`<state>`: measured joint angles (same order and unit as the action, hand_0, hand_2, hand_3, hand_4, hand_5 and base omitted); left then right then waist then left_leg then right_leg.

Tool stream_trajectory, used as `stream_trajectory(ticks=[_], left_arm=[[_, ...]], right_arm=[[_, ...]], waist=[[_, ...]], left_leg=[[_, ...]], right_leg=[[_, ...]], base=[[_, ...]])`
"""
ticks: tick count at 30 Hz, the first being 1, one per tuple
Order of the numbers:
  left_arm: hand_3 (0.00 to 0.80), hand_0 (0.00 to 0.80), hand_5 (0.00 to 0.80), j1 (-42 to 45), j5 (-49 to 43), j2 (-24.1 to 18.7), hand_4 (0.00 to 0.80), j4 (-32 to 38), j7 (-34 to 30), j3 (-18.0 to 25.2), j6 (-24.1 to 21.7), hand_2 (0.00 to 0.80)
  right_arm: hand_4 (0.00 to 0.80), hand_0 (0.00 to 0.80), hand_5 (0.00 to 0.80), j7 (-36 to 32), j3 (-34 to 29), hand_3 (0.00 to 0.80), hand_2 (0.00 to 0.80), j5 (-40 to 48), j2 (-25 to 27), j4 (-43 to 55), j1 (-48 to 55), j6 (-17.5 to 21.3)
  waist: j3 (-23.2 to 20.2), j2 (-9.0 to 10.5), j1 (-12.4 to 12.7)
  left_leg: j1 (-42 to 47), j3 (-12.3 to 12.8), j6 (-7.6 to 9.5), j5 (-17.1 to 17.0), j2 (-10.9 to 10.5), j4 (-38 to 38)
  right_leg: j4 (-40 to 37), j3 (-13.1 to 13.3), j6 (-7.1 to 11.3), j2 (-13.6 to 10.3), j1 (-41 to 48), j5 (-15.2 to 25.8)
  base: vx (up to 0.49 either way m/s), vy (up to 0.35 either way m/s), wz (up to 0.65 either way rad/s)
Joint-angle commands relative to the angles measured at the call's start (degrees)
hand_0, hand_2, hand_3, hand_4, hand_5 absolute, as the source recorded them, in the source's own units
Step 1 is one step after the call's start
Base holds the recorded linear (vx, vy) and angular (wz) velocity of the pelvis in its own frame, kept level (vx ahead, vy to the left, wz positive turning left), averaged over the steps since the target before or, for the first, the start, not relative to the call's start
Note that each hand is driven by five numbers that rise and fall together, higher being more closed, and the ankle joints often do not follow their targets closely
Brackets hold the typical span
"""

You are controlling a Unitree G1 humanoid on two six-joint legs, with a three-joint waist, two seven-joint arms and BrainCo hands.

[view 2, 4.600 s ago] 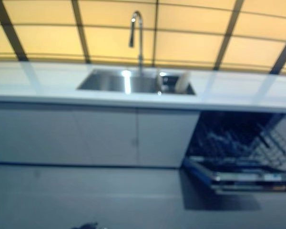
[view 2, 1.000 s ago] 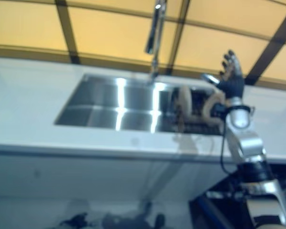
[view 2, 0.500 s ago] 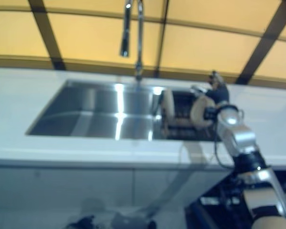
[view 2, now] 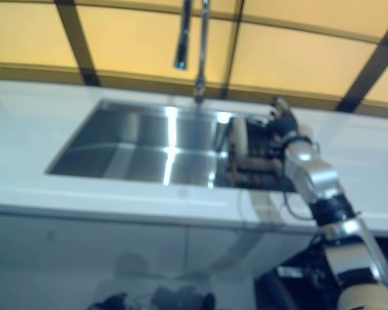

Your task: Take plates into dishwasher

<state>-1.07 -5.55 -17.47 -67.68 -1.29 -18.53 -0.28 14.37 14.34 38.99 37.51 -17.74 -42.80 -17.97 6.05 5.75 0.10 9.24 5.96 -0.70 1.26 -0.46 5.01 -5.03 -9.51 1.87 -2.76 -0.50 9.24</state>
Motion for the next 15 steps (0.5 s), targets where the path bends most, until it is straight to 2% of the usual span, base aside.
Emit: stream_trajectory(ticks=[1, 15], left_arm=[[0.000, 0.000, 0.000, -3.61, -1.50, -1.03, 0.000, -0.50, -0.29, -3.99, 0.20, 0.000], [0.000, 0.000, 0.000, -4.23, -1.40, -1.01, 0.000, -0.29, -0.32, -5.48, 0.44, 0.000]], right_arm=[[0.000, 0.000, 0.000, 1.22, 0.17, 0.000, 0.000, 2.09, 0.15, -2.10, -8.90, 0.75], [0.000, 0.000, 0.000, 4.72, 2.96, 0.000, 0.000, 6.22, -2.93, -1.80, -11.06, -5.35]], waist=[[0.09, -0.17, 2.26], [0.77, -0.06, 2.54]], left_leg=[[-1.46, -1.29, 1.86, 2.05, -2.75, -1.32], [-1.63, -0.76, 2.07, 2.08, -2.89, -1.66]], right_leg=[[4.05, -0.67, 3.79, -0.72, -0.72, -3.94], [4.65, -1.13, 3.81, -0.90, -0.64, -4.17]], base=[[0.009, 0.011, 0.05], [0.002, 0.014, 0.03]])
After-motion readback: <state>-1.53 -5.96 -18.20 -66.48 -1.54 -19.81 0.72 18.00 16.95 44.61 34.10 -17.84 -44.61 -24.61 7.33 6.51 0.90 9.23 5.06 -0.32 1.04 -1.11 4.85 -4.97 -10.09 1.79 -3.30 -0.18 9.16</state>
